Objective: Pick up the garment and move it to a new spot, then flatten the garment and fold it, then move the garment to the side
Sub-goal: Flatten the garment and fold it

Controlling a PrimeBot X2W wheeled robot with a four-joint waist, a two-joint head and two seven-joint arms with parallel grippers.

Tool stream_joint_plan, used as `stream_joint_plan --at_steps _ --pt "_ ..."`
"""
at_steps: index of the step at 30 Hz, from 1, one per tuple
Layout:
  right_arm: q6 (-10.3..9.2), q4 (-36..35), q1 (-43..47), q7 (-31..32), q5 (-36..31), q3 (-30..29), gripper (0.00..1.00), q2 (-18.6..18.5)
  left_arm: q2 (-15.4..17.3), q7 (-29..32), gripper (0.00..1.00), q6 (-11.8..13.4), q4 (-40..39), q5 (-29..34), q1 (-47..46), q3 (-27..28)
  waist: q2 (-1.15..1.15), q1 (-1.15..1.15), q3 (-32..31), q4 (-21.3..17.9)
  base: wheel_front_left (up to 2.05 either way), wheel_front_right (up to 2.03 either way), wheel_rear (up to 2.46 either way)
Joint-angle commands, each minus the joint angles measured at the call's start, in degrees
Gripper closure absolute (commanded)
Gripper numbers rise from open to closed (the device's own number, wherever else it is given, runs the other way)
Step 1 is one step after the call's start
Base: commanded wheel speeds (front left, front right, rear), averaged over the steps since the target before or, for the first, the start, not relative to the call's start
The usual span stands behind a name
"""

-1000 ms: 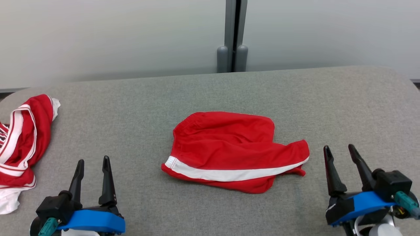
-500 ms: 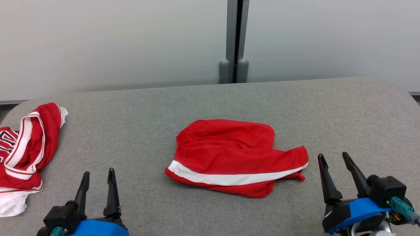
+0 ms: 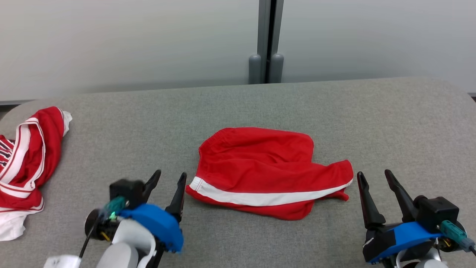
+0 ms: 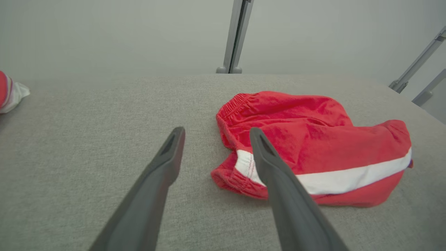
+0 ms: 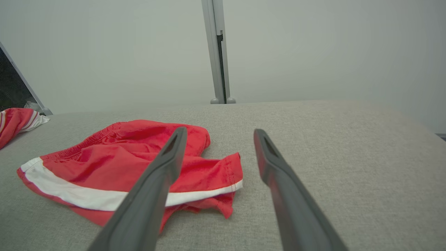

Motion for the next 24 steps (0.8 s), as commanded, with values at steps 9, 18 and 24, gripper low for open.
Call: stream_joint_plan --at_steps 9,18,24 --pt "0.03 0.3 -2.4 -0.8 1.5 1.8 0.00 -0.2 2.9 13.9 0.00 -0.1 0.9 -4.2 -7.0 -5.4 0.00 0.00 3.8 -1.8 0.00 0.00 0.00" --pt "0.03 1.5 -4.0 -2.0 1.9 1.6 0.00 -0.2 3.7 17.8 0.18 0.3 1.6 -6.7 -8.5 -5.1 0.00 0.00 6.9 -3.3 0.00 0.00 0.00" --pt "0.03 2.3 -4.3 -2.2 2.2 1.5 0.00 -0.2 3.0 19.1 1.00 0.1 1.2 -9.8 -6.6 -5.9 0.00 0.00 7.0 -3.4 0.00 0.00 0.00"
